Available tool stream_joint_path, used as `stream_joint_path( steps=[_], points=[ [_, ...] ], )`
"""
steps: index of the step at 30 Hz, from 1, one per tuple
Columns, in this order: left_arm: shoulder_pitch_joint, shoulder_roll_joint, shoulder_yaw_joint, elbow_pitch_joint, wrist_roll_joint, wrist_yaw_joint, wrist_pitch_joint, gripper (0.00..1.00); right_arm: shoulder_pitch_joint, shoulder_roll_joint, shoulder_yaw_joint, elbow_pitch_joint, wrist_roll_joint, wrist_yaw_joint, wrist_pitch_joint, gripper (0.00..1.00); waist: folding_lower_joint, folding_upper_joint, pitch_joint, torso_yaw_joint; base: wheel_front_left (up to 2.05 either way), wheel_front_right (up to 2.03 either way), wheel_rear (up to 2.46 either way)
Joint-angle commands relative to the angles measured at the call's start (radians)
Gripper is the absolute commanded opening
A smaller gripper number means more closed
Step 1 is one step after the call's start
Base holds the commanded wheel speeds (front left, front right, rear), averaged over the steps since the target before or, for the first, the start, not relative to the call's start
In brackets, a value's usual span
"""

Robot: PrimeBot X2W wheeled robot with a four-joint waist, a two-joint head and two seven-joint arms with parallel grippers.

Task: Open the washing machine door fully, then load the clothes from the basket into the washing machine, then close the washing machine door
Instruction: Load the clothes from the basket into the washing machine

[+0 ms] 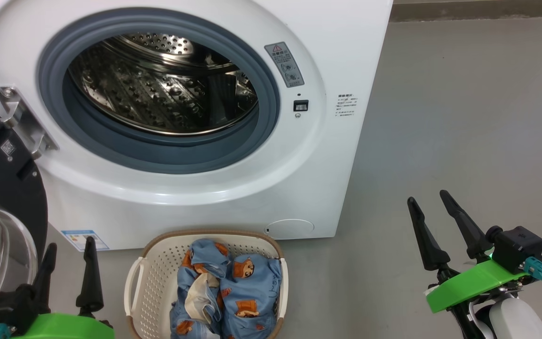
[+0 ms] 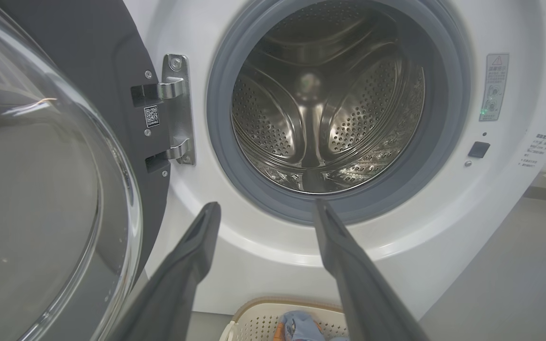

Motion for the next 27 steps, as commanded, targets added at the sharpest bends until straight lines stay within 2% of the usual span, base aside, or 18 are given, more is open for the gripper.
stream_joint_path(
  steps=[1,27],
  points=[
    [-0.037,0.018,0.040,-0.018,0.011,-0.002,-0.006,1.00,-0.015,-0.002,0.024,-0.022,-0.008,0.002,-0.012,1.00,-0.0001,-0.0001,0.000,-0.001,0.00,0.00,0.00],
    [-0.049,0.016,0.032,0.002,0.019,-0.004,-0.006,1.00,-0.018,-0.005,0.025,-0.016,-0.006,0.002,-0.012,1.00,-0.0001,-0.0001,0.041,-0.011,0.00,0.00,0.00]
  ],
)
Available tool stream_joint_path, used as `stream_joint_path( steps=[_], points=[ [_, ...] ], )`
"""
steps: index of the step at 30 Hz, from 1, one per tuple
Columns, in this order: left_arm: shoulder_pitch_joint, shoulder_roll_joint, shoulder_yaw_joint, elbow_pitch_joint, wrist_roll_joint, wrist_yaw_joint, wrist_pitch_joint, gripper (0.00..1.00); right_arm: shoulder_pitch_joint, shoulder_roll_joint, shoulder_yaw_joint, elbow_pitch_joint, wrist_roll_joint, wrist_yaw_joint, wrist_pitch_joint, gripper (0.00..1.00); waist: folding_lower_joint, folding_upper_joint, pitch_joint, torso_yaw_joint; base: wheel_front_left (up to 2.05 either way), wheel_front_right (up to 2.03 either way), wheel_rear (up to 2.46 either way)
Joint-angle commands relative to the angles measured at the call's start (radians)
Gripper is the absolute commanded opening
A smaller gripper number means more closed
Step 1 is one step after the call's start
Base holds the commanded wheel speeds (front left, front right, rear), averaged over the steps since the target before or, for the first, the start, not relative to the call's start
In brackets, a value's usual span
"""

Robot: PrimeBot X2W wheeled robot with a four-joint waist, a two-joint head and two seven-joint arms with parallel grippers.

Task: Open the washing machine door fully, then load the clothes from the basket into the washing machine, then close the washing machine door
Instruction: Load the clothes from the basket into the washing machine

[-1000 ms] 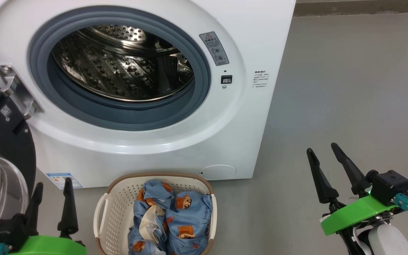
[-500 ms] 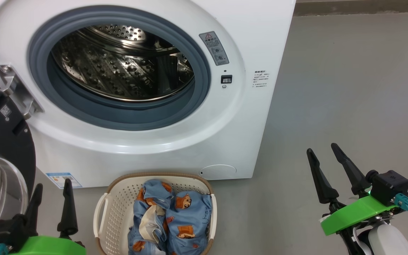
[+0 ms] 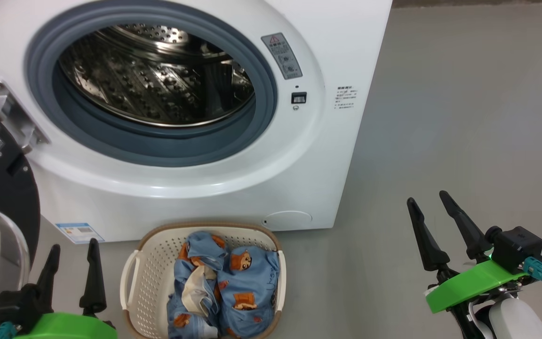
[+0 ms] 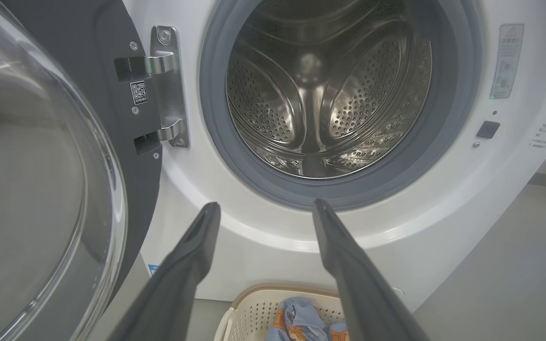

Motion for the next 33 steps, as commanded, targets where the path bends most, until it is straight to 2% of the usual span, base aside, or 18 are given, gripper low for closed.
stream_joint_path(
  steps=[1,12,20,25,33],
  points=[
    [-0.046,0.026,0.031,-0.009,0.013,-0.001,-0.006,1.00,-0.021,-0.004,0.024,-0.020,-0.006,0.002,-0.012,1.00,0.0000,0.0000,0.018,-0.006,0.00,0.00,0.00],
    [-0.092,0.030,0.021,0.031,0.007,0.002,-0.003,1.00,-0.050,0.011,0.016,-0.025,-0.013,0.002,-0.012,1.00,0.0000,0.0000,0.121,-0.035,0.00,0.00,0.00],
    [-0.148,0.053,0.016,0.068,-0.008,-0.004,0.006,1.00,-0.087,0.041,0.008,-0.032,-0.021,0.002,-0.012,1.00,0.0000,0.0000,0.221,-0.066,0.00,0.00,0.00],
    [-0.184,0.065,-0.010,0.097,-0.016,-0.012,0.013,1.00,-0.106,0.056,0.002,-0.036,-0.025,0.002,-0.012,1.00,0.0000,0.0000,0.269,-0.080,0.00,0.00,0.00],
    [-0.282,0.107,-0.106,0.221,-0.053,-0.026,0.059,1.00,-0.155,0.081,-0.002,-0.043,-0.031,0.002,-0.012,1.00,0.0000,0.0000,0.384,-0.116,0.00,0.00,0.00]
  ],
)
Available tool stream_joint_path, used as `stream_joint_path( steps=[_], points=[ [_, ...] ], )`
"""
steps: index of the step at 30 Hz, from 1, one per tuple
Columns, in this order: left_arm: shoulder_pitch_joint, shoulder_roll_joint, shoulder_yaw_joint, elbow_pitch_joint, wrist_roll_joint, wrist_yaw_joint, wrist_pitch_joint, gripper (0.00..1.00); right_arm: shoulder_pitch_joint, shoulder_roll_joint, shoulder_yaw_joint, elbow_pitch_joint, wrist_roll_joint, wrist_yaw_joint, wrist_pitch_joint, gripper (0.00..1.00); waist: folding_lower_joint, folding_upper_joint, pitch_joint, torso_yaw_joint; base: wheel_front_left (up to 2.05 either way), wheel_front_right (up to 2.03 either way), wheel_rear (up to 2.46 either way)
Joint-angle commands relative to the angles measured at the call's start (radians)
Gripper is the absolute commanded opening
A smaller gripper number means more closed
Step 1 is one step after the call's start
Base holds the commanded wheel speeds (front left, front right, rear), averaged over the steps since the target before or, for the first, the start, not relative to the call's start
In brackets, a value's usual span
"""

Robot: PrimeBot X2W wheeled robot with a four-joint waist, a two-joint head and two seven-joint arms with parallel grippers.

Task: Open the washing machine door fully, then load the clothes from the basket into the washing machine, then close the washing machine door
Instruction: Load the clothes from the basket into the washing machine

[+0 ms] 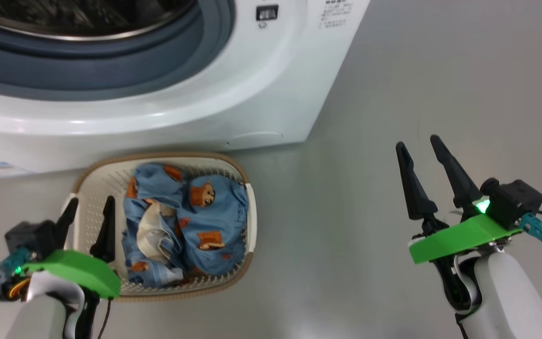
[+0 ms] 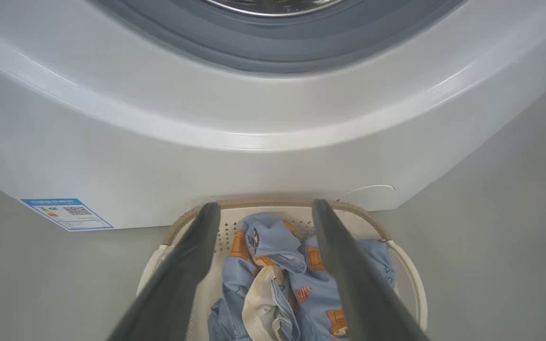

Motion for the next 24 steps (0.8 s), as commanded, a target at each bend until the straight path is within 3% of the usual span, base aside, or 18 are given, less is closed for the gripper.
stream_joint_path(
  steps=[1,14,24],
  points=[
    [-0.032,0.036,0.020,-0.004,-0.010,-0.002,0.003,1.00,-0.012,0.009,0.021,-0.026,-0.018,0.002,-0.012,1.00,0.0000,-0.0001,0.071,-0.034,0.00,0.00,0.00],
    [-0.254,0.093,-0.285,0.237,-0.201,-0.002,0.023,1.00,-0.092,0.035,0.039,-0.047,-0.035,0.002,-0.012,1.00,0.0000,-0.0001,0.262,-0.093,0.00,0.00,0.00],
    [-0.406,0.156,-0.536,0.339,-0.363,-0.002,0.063,1.00,-0.129,0.053,0.054,-0.059,-0.032,0.002,-0.012,1.00,0.0000,-0.0001,0.372,-0.150,0.00,0.00,0.00]
  ],
)
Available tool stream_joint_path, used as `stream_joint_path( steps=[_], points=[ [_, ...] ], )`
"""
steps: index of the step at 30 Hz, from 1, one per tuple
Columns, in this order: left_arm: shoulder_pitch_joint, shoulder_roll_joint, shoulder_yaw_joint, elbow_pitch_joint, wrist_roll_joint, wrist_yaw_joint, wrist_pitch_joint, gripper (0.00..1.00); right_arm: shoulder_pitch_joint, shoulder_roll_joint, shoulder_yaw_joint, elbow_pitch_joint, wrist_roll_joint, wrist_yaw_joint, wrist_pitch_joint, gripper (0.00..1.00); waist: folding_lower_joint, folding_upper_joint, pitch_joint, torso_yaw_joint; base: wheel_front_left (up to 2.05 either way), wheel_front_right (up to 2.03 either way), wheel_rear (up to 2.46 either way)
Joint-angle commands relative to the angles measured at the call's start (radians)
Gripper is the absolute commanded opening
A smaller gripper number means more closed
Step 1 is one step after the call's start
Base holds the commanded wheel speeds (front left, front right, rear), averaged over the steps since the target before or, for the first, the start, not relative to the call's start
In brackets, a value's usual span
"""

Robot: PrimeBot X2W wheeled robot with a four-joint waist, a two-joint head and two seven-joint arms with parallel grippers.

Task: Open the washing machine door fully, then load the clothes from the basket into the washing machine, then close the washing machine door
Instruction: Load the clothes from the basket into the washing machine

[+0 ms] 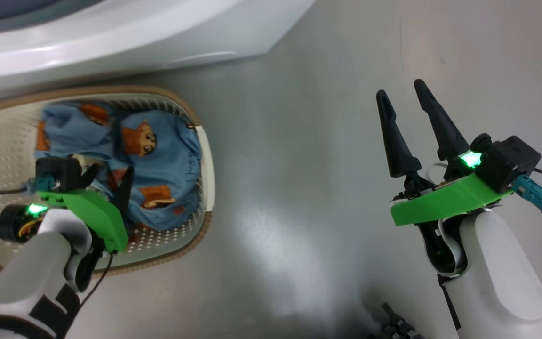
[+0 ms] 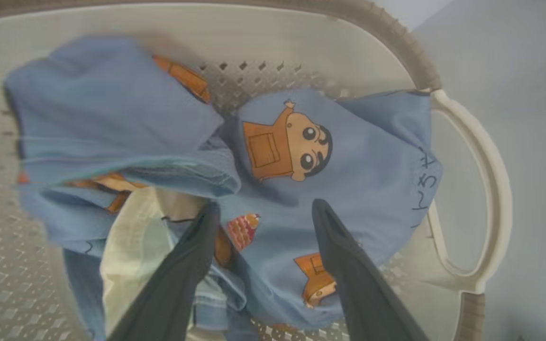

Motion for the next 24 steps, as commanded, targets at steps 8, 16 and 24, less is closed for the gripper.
stream_joint_path(
  steps=[8,16,24],
  points=[
    [-0.110,0.086,-0.130,0.045,-0.128,-0.001,0.061,1.00,-0.011,0.014,0.041,-0.037,0.007,0.002,-0.008,1.00,0.0000,0.0000,0.112,-0.080,0.00,0.00,0.00],
    [-0.188,0.119,-0.223,0.102,-0.189,-0.001,0.109,1.00,-0.015,0.016,0.050,-0.044,0.025,0.002,-0.008,1.00,0.0000,0.0000,0.150,-0.105,0.00,0.00,0.00],
    [-0.223,0.112,-0.276,0.209,-0.271,-0.001,0.204,1.00,-0.015,0.016,0.056,-0.052,0.037,0.002,-0.008,1.00,0.0000,0.0000,0.164,-0.121,0.00,0.00,0.00]
  ],
)
